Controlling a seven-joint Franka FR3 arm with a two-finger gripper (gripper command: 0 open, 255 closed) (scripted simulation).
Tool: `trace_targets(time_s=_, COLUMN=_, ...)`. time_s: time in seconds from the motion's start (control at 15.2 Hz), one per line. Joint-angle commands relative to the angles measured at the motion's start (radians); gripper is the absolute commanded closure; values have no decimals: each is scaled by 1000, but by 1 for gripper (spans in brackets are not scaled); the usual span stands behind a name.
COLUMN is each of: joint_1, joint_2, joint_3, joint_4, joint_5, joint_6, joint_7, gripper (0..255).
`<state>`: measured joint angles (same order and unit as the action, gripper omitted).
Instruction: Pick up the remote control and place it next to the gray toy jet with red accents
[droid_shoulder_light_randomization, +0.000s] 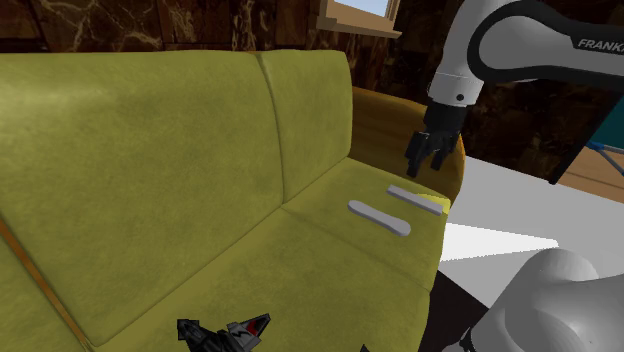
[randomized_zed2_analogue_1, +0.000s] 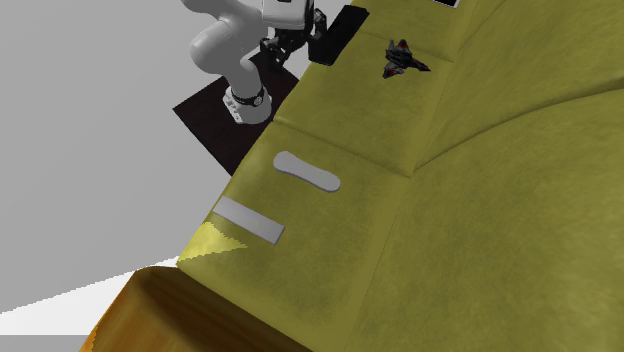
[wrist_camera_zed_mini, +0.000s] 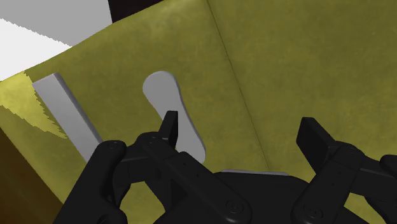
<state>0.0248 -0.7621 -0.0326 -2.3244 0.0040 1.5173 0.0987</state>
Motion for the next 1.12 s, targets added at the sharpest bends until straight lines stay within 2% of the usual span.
trace_targets(time_s=0.0, joint_1=0, joint_2=0, joint_3=0, joint_4=0, joint_5=0, joint_6=0, joint_7=0, gripper=0)
trace_targets(time_s=0.53, joint_1=13, joint_2=95, joint_3=-93, joint_4=-169, joint_5=-78, joint_6=283, joint_7=-201, gripper=0)
trace_targets(time_s=1.06, joint_1=32, joint_2=308, joint_3=-190, joint_4=-239, joint_5=-130, joint_6=590, joint_7=-395, gripper=0)
